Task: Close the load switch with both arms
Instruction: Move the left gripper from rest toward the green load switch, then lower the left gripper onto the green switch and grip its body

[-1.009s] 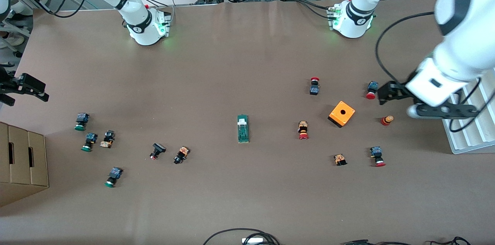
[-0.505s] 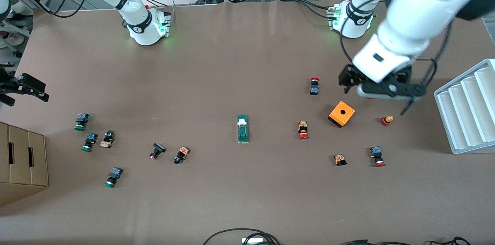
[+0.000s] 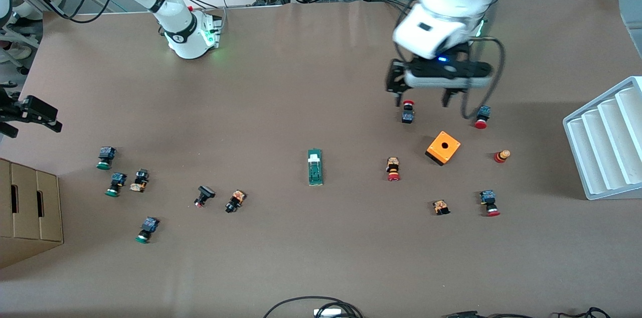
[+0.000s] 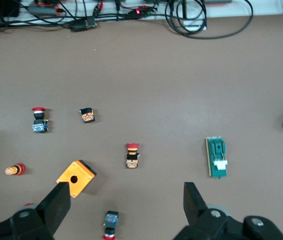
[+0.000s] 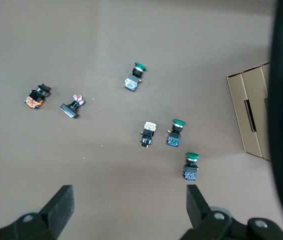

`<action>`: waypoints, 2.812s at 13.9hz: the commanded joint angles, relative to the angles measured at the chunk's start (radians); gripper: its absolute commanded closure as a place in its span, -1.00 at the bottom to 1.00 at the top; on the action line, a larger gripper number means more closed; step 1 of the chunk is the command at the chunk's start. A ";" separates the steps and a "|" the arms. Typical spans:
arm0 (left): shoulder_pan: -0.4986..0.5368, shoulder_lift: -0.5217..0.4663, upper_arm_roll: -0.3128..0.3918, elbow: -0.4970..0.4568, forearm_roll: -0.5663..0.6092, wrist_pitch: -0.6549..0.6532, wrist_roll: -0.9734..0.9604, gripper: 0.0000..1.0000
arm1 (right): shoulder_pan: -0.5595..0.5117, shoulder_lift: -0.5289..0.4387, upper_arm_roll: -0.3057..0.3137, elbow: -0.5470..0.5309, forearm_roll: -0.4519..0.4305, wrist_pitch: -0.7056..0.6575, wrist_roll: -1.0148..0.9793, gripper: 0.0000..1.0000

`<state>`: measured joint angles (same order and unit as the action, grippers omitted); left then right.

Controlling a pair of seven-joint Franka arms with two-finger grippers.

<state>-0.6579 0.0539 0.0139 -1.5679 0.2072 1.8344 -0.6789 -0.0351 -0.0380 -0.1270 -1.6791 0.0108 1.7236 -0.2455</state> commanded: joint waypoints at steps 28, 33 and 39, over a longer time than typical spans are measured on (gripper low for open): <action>-0.543 0.632 0.003 -0.077 1.133 0.239 -1.656 -1.00 | 0.003 0.000 -0.003 -0.004 0.025 0.039 0.005 -1.00; -0.542 0.705 -0.020 -0.075 1.264 0.230 -1.817 -1.00 | 0.003 0.000 -0.003 -0.004 0.025 0.039 0.005 -1.00; -0.535 0.800 -0.020 -0.070 1.413 0.214 -1.966 -1.00 | -0.006 0.001 -0.005 -0.004 0.023 0.028 0.005 -1.00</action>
<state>-1.1915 0.8190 -0.0085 -1.6590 1.5849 2.0656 -2.6130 -0.0370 -0.0357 -0.1289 -1.6797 0.0117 1.7486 -0.2432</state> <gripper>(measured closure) 0.000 0.000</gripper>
